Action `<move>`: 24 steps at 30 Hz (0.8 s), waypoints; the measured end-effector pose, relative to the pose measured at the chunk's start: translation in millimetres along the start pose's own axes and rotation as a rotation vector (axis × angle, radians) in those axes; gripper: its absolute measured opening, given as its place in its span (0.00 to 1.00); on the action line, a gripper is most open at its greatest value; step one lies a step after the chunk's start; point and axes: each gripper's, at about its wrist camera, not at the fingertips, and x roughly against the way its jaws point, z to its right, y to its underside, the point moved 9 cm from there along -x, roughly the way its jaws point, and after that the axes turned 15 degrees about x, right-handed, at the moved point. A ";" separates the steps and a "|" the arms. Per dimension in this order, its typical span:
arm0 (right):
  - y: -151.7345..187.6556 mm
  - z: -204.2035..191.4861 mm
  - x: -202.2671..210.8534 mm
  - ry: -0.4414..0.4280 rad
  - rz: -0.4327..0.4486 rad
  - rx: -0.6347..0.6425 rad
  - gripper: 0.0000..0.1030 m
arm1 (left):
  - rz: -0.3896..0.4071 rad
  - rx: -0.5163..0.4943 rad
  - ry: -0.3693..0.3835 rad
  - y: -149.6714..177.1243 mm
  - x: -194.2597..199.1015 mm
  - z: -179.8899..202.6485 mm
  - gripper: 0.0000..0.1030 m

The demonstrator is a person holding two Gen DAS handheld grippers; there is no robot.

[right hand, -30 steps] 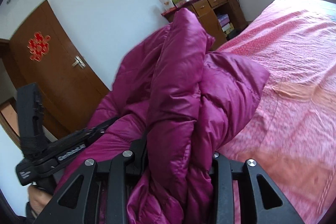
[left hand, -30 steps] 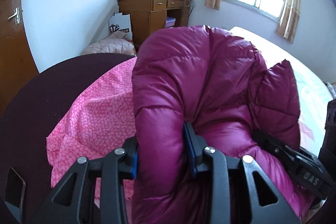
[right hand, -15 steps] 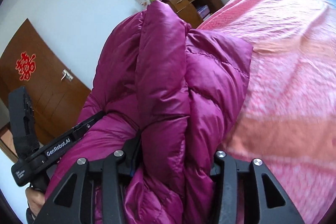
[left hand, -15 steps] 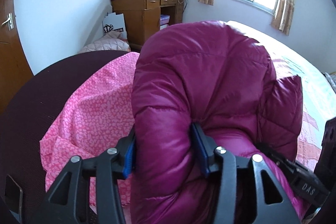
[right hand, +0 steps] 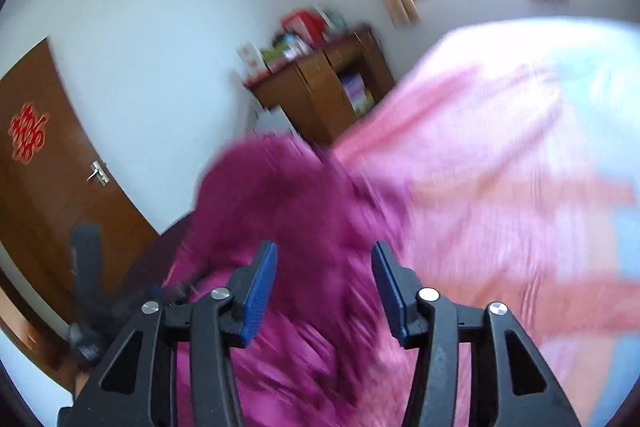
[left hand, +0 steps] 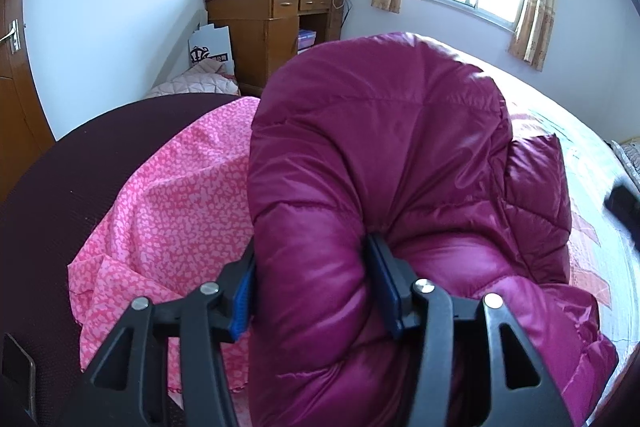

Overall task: Fold large clothes
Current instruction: 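Lower the bundle onto the pink cloth on the chair and open both grippers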

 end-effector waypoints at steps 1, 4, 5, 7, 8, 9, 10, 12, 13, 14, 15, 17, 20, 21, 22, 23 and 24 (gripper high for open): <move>-11.0 -12.8 -4.7 -0.007 -0.007 0.048 0.35 | -0.002 0.001 0.002 0.2 0.3 -0.6 0.53; -25.7 -39.0 -39.1 -0.034 -0.062 0.105 0.35 | -0.001 -0.013 -0.002 -2.1 0.7 0.8 0.53; -24.0 -38.8 -55.9 -0.019 -0.092 0.087 0.35 | 0.000 -0.020 -0.004 -2.2 0.7 1.2 0.53; -6.5 -31.9 -82.9 -0.020 -0.170 -0.005 0.35 | -0.001 -0.027 -0.005 -1.9 0.5 2.6 0.53; 6.0 -25.9 -97.8 -0.028 -0.220 -0.063 0.35 | -0.002 -0.031 -0.002 -1.7 -0.2 3.4 0.53; 19.8 -18.9 -108.2 -0.023 -0.256 -0.108 0.35 | -0.002 -0.035 0.003 -1.5 -0.1 4.8 0.53; 30.5 -13.3 -115.2 -0.021 -0.255 -0.130 0.34 | 0.000 -0.048 0.004 -1.0 0.3 6.5 0.53; 38.0 -12.4 -116.9 -0.017 -0.228 -0.090 0.34 | 0.007 -0.065 -0.005 -0.1 0.9 10.3 0.53; 41.7 -13.7 -116.8 0.001 -0.220 -0.038 0.34 | 0.010 -0.071 -0.010 0.3 1.0 11.4 0.54; 43.8 -17.0 -117.0 0.021 -0.217 0.014 0.34 | 0.010 -0.072 -0.012 0.4 0.8 11.9 0.54; 45.3 -19.4 -117.0 0.037 -0.214 0.053 0.34 | 0.010 -0.070 -0.013 0.3 0.5 12.0 0.54; 47.9 -23.1 -119.0 0.057 -0.213 0.107 0.34 | -0.002 -0.057 -0.010 0.4 -1.9 10.5 0.56; 52.3 -21.6 -123.7 0.072 -0.227 0.131 0.34 | -0.017 -0.038 -0.012 0.8 -5.2 9.1 0.59; 52.8 -23.3 -124.5 0.084 -0.234 0.147 0.34 | -0.018 -0.038 -0.015 1.0 -5.7 8.9 0.60; 50.6 -24.8 -124.9 0.093 -0.237 0.156 0.34 | -0.016 -0.042 -0.022 1.1 -5.5 9.2 0.61; 50.5 -27.3 -124.8 0.099 -0.239 0.160 0.34 | -0.012 -0.047 -0.029 1.2 -5.2 9.7 0.61; 51.5 -30.5 -123.9 0.097 -0.242 0.155 0.35 | -0.008 -0.053 -0.037 1.5 -4.8 10.7 0.62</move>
